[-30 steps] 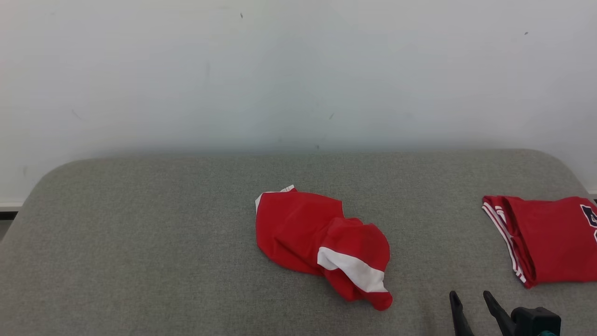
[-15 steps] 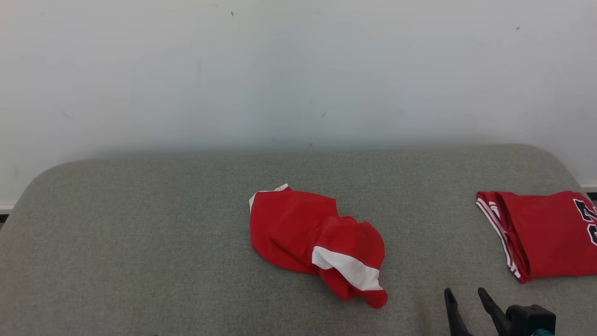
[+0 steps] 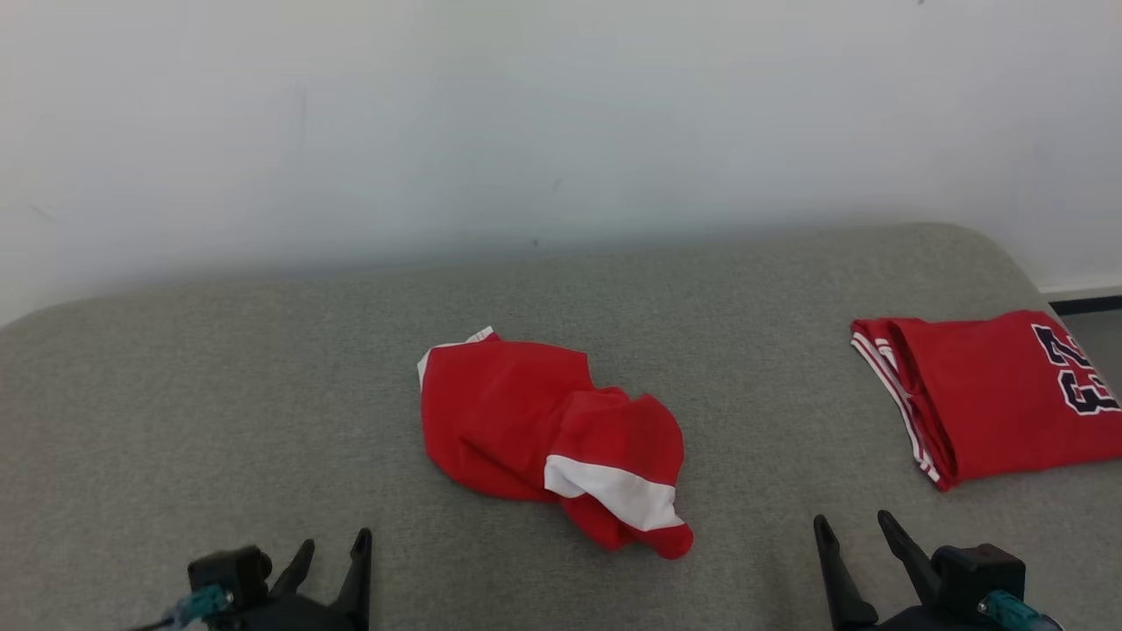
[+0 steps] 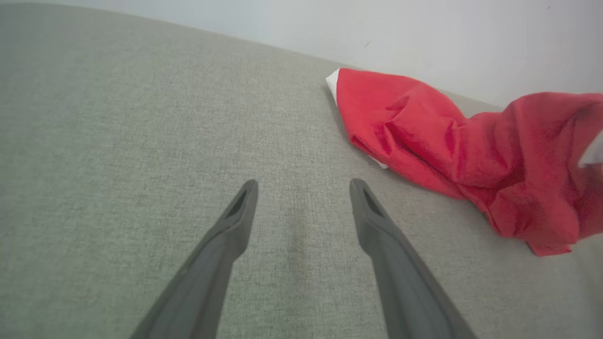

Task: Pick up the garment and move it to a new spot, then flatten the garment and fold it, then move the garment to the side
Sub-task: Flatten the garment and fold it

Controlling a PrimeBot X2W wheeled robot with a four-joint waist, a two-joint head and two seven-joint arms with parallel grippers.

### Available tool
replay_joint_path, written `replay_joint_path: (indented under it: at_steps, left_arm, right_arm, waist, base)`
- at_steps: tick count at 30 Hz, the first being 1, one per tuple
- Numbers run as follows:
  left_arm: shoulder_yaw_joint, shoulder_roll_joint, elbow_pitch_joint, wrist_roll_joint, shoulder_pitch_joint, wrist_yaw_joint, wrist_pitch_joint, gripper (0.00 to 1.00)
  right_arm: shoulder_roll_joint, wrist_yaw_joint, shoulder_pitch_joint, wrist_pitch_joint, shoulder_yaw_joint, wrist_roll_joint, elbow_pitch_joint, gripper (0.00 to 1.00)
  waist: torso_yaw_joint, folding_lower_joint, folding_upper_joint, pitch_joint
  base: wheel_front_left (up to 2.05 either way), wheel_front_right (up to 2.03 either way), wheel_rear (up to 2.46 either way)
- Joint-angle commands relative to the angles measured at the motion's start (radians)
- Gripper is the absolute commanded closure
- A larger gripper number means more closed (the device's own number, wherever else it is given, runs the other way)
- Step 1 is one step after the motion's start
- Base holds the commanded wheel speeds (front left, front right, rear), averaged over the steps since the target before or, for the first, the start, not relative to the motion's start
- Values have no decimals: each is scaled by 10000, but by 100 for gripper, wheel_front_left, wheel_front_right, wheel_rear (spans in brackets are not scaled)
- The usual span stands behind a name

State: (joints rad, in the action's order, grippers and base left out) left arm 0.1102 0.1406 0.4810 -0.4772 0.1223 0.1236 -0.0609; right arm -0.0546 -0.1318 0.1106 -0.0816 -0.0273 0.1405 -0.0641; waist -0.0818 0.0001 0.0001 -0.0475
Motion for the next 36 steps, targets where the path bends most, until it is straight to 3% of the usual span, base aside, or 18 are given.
replay_joint_path:
  at_steps: [1,14,18,19,21,22,23,24,28,36]
  left_arm:
    - [79,-123,489,-234,618,39,379,0]
    - [-155,-418,3663,-878,3514,-655,1372,0]
    - [-156,-321,4247,-724,3831,-1167,1471,0]
    - [-58,-206,4672,-527,4015,-1554,1733,0]
    - [62,-151,4927,-410,4075,-1694,1956,0]
    - [-4,-169,5059,-480,4115,-1839,1985,36]
    - [58,-169,5139,-397,4148,-1876,1942,65]
    - [111,-196,5181,-370,4185,-1837,1916,100]
    - [144,-318,5084,-536,4512,-1312,1619,100]
    - [1008,-573,4124,182,6182,-763,121,100]
  right_arm:
    - [-78,18,-138,-32,89,-1,88,0]
    - [-216,18,-492,-49,596,158,136,0]
    - [-223,18,-519,-5,701,191,90,0]
    - [-221,18,-570,26,753,204,44,0]
    - [-227,18,-595,39,755,206,25,0]
    - [-226,18,-611,60,753,198,12,0]
    - [-228,18,-620,65,750,183,-4,0]
    - [-228,18,-631,84,755,189,-23,0]
    - [-226,18,-601,97,715,175,-95,0]
    - [-254,18,-603,87,787,126,-98,0]
  waist:
    - [-526,-1,-1,420]
    - [-2247,-1,-1,1099]
    - [-2479,-1,-1,1181]
    - [-2592,-1,-1,1197]
    - [-2629,-1,-1,1195]
    - [-2656,-1,-1,1186]
    - [-2675,-1,-1,1180]
    - [-2685,-1,-1,1163]
    - [-2623,-1,-1,1004]
    - [-2362,-1,-1,634]
  base:
    - [0,0,0]
    - [0,0,0]
    - [0,0,0]
    - [0,0,0]
    - [0,0,0]
    - [0,0,0]
    - [0,0,0]
    - [0,0,0]
    - [0,0,0]
    - [0,0,0]
